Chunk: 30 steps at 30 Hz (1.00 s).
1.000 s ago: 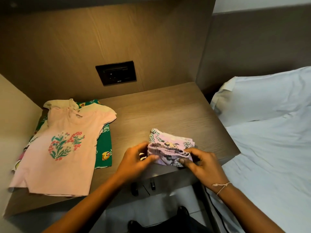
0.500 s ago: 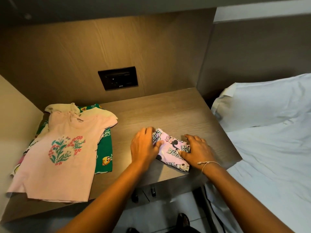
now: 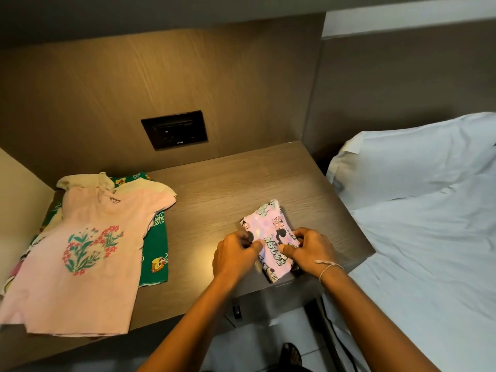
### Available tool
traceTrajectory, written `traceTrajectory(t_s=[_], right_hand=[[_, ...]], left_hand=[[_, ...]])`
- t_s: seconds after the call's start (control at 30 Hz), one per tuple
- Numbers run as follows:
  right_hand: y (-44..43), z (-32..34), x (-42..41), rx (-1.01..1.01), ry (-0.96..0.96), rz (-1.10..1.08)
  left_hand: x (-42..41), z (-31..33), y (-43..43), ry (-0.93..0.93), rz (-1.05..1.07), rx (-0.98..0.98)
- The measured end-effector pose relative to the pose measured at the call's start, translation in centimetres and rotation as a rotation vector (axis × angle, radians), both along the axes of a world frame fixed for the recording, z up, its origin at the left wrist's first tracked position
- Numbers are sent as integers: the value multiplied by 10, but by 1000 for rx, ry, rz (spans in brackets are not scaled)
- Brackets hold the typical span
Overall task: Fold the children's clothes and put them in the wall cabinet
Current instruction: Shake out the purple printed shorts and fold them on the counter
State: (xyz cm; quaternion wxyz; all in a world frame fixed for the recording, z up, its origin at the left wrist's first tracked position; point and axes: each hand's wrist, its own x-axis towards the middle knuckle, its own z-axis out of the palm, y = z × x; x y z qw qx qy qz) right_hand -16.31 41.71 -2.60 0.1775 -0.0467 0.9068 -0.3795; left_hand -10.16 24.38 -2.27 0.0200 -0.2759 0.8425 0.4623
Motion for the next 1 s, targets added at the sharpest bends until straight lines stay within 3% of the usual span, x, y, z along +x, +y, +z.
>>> traceTrajectory(t_s=[0.1, 0.23, 0.3, 0.37, 0.43, 0.5, 0.57, 0.7, 0.83, 0.93, 1.0], right_hand=[[31, 12, -8, -146, 54, -151], [75, 27, -34, 35, 222, -243], [89, 25, -47, 106, 146, -229], [97, 17, -53, 200, 85, -165], [101, 7, -51, 285, 148, -127], [102, 0, -48, 296, 297, -79], [100, -7, -50, 352, 373, 97], [91, -16, -52, 530, 183, 278], [78, 3, -66, 735, 196, 293], [25, 23, -71, 518, 411, 240], [-35, 33, -69, 341, 457, 340]], left_hand=[[-24, 9, 21, 90, -48, 191], [-67, 15, 65, 117, -130, 150], [-83, 15, 82, 41, -185, -3], [-87, 9, 89, -39, -280, -329], [-80, -3, 85, 50, -344, -565], [-72, -15, 77, 193, -468, -636], [-69, -30, 70, 215, -639, -673], [-75, -33, 64, 107, -760, -726], [-62, -16, 48, 187, -687, -705], [-20, -9, -6, 244, -420, -683], [20, -4, -54, 202, -223, -703]])
